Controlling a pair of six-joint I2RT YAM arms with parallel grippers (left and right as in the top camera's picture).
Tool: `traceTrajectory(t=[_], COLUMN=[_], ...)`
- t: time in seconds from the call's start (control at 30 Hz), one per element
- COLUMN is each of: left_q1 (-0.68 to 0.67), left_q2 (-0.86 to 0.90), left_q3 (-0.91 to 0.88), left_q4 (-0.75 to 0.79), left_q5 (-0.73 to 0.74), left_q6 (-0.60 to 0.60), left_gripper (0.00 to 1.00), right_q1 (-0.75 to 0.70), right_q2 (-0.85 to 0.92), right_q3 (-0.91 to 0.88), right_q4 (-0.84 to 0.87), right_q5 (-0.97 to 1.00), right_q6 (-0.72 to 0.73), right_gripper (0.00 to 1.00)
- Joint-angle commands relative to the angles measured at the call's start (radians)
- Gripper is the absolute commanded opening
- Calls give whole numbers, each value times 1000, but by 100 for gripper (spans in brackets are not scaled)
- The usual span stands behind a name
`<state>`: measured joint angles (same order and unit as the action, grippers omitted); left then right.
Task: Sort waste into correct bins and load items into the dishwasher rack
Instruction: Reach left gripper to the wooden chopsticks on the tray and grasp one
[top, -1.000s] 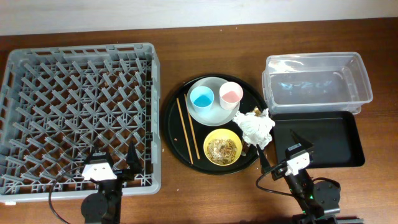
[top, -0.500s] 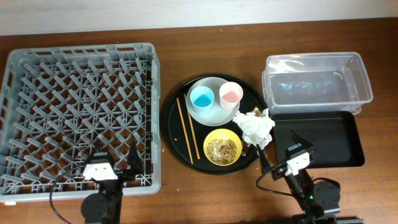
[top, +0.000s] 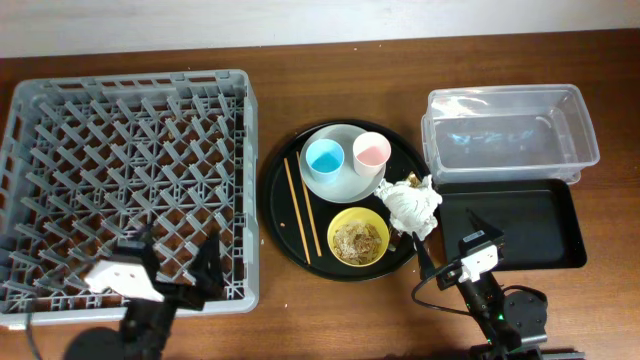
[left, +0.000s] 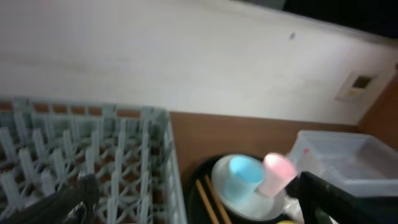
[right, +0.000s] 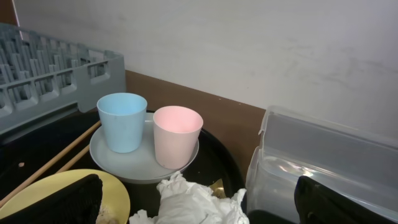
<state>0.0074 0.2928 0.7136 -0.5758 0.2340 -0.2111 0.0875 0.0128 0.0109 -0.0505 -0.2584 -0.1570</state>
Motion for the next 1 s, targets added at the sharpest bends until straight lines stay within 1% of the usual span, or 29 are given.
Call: traceTrajectory(t=[0.0,0.07,0.1,0.13,0.2,0.23,0.27,0.33,0.4,0.43,0.47,0.5,0.53,0.67,0.8,0.87,0.97], left_q1=[-3,-3,-3,-3,-3,-7,-14,-40,-83,-113,-145,-188,-242,-385,-482,-503,-509], left_q2=[317,484,548,629,713,776,803,861,911,935,956,980,1007,1086,1174,1212,1267], left_q3=[333,501,558,618,657,657,657,656,656,656,656,656,656,656,656,656,656], left_q4=[-242,-368,-394,-403,-406,-407,-414,-453,-493,-504,-510,-511,-510,-480,-442,-432,-423], left_q5=[94,197,270,376,467,519,529,505,395,325,262,193,113,-102,-151,-183,-190], left_q6=[-12,-12,-13,-12,-12,-13,-13,-42,-104,-123,-137,-157,-188,-260,-267,-267,-267], left_gripper=[99,99,99,99,99,97,81,68,61,52,38,34,34,35,47,49,51], right_q1=[-4,-4,-4,-4,-4,-4,-4,-4,-4,-4,-4,-4,-4,-4,-4,-4,-4], right_q2=[-6,-6,-6,-6,-6,-6,-6,-6,-6,-6,-6,-6,-6,-6,-6,-6,-6], right_q3=[-5,-5,-5,-5,-5,-5,-5,-5,-5,-5,-5,-5,-5,-5,-5,-5,-5], right_q4=[-5,-5,-5,-5,-5,-5,-5,-5,-5,-5,-5,-5,-5,-5,-5,-5,-5], right_q5=[5,5,5,5,5,5,5,5,5,5,5,5,5,5,5,5,5], right_q6=[9,9,9,9,9,9,9,9,9,9,9,9,9,9,9,9,9], right_gripper=[99,99,99,98,99,99,99,98,98,98,99,99,99,98,99,99,99])
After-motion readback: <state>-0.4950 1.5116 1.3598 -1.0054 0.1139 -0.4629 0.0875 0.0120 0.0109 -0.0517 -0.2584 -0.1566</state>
